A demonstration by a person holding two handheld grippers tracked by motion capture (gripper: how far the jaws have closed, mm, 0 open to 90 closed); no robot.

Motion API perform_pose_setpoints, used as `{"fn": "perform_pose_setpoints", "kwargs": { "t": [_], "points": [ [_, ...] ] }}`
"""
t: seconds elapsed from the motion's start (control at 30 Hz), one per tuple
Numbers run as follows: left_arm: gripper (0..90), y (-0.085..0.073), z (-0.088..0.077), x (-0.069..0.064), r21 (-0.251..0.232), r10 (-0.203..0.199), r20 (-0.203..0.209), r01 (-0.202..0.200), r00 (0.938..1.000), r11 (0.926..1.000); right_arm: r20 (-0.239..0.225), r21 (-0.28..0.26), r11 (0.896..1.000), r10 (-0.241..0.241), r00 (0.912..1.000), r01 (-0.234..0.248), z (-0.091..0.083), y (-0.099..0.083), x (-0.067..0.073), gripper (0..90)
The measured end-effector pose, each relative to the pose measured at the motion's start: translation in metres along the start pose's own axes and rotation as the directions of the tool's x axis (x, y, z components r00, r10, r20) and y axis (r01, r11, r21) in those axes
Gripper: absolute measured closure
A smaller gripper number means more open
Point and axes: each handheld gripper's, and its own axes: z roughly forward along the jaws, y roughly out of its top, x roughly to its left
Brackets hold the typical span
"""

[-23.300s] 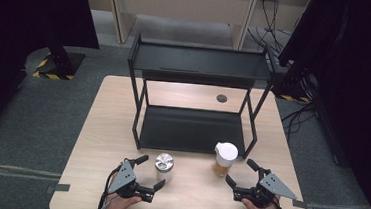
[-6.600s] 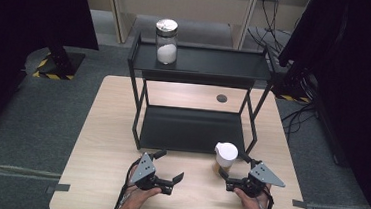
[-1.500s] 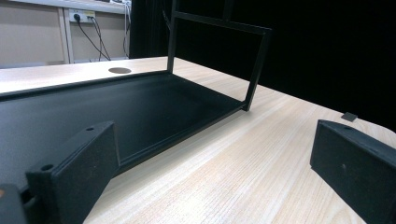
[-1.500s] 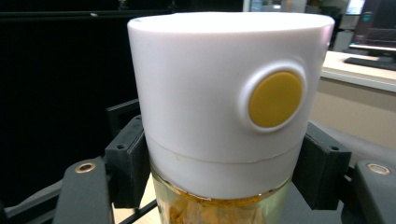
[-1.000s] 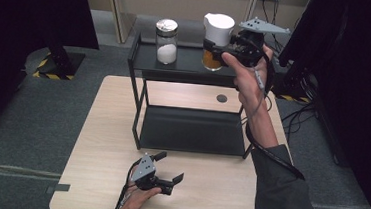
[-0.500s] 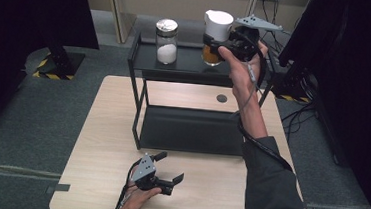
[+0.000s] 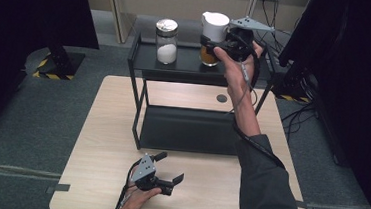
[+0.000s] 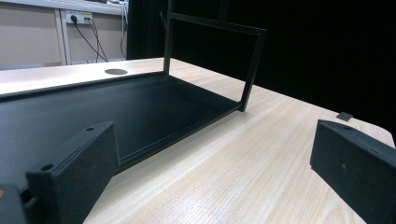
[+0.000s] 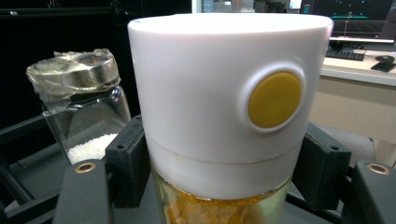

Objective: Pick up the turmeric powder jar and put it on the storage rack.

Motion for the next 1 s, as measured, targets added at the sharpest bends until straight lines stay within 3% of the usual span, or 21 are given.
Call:
{"fn": "perform_pose_setpoints", "kwargs": {
  "t": [0.63, 0.8, 0.87, 1.0],
  "points": [
    [0.6, 0.000, 0.000, 0.000, 0.001, 0.001, 0.000, -0.001, 1.0000, 1.0000, 0.016, -0.011, 1.000, -0.006, 0.9999, 0.006, 0.001, -0.008, 0.000, 30.7],
    [0.5, 0.000, 0.000, 0.000, 0.000, 0.000, -0.001, 0.000, 1.0000, 1.0000, 0.028, -0.003, 1.000, 0.023, 0.9993, -0.023, -0.001, -0.006, 0.003, 14.4],
    [0.5, 0.000, 0.000, 0.000, 0.000, 0.000, -0.001, 0.000, 1.0000, 1.0000, 0.046, -0.012, 1.000, 0.020, 0.9988, -0.019, -0.004, -0.006, 0.005, 10.3],
    [0.5, 0.000, 0.000, 0.000, 0.001, 0.002, 0.000, -0.002, 1.0000, 1.0000, 0.037, -0.015, 0.999, 0.030, 0.9989, -0.029, -0.009, -0.006, 0.004, 5.1]
  ]
}}
